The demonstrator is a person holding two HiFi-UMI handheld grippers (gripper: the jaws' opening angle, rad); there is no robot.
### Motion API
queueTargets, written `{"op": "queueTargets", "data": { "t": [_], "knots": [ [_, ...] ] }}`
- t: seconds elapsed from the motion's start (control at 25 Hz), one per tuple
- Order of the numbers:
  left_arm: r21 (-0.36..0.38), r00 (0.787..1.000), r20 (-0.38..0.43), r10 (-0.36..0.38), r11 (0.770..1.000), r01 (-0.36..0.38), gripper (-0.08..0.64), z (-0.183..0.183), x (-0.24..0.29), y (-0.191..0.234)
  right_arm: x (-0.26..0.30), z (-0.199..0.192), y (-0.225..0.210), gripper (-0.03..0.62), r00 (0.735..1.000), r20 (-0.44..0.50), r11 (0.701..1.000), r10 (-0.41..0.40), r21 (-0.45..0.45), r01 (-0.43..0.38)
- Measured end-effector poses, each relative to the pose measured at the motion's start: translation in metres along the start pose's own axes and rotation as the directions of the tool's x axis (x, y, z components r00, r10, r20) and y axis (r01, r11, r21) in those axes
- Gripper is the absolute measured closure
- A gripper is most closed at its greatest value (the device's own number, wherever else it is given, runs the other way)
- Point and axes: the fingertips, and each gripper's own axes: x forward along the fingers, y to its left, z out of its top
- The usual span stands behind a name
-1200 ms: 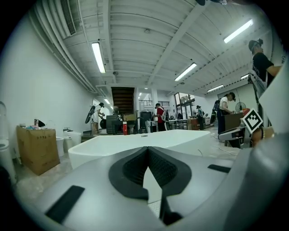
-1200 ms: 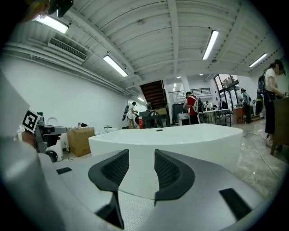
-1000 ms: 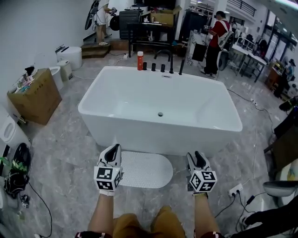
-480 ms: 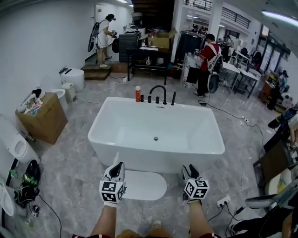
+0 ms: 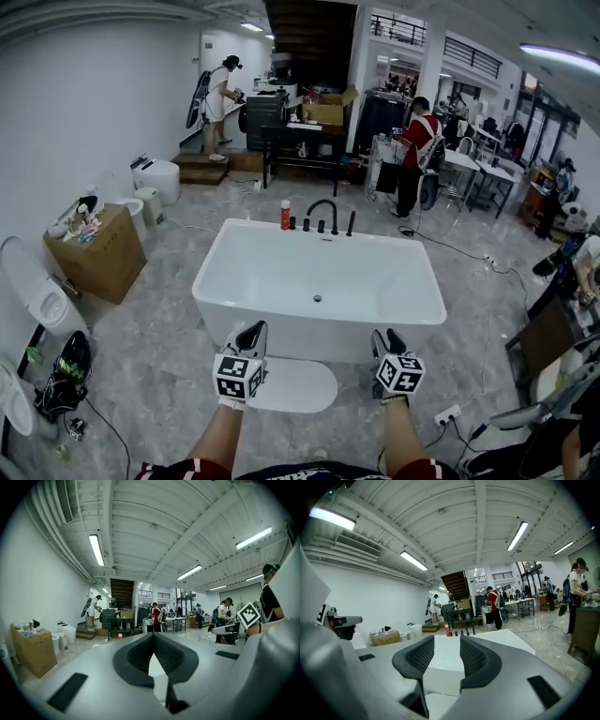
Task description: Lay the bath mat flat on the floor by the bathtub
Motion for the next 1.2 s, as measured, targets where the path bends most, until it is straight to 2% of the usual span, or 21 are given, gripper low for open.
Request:
{"op": "queueTargets", "data": {
  "t": [0.32,0.68,0.92,1.2],
  "knots": [
    [-0.038,0.999,0.041,-0.01,0.999,0.012,0.543,0.024,-0.057,0.018,-0.042,0.005,0.05,0.4,1.0,0.021,1.0,0.004,-0.015,-0.004],
    [-0.046,0.998,0.046,-0.052,0.997,0.054,0.543,0.024,-0.117,0.017,-0.096,-0.001,0.098,0.4,0.999,0.044,1.0,-0.004,-0.03,0.006],
    [-0.089,0.997,0.045,-0.07,0.993,0.073,0.543,0.023,-0.154,0.022,-0.136,-0.004,0.128,0.403,0.999,0.042,0.999,-0.019,-0.036,0.02],
    [-0.121,0.995,0.065,-0.072,0.989,0.08,0.543,0.022,-0.17,0.013,-0.168,0.004,0.135,0.405,0.998,0.062,0.998,-0.011,-0.061,0.015]
  ]
}}
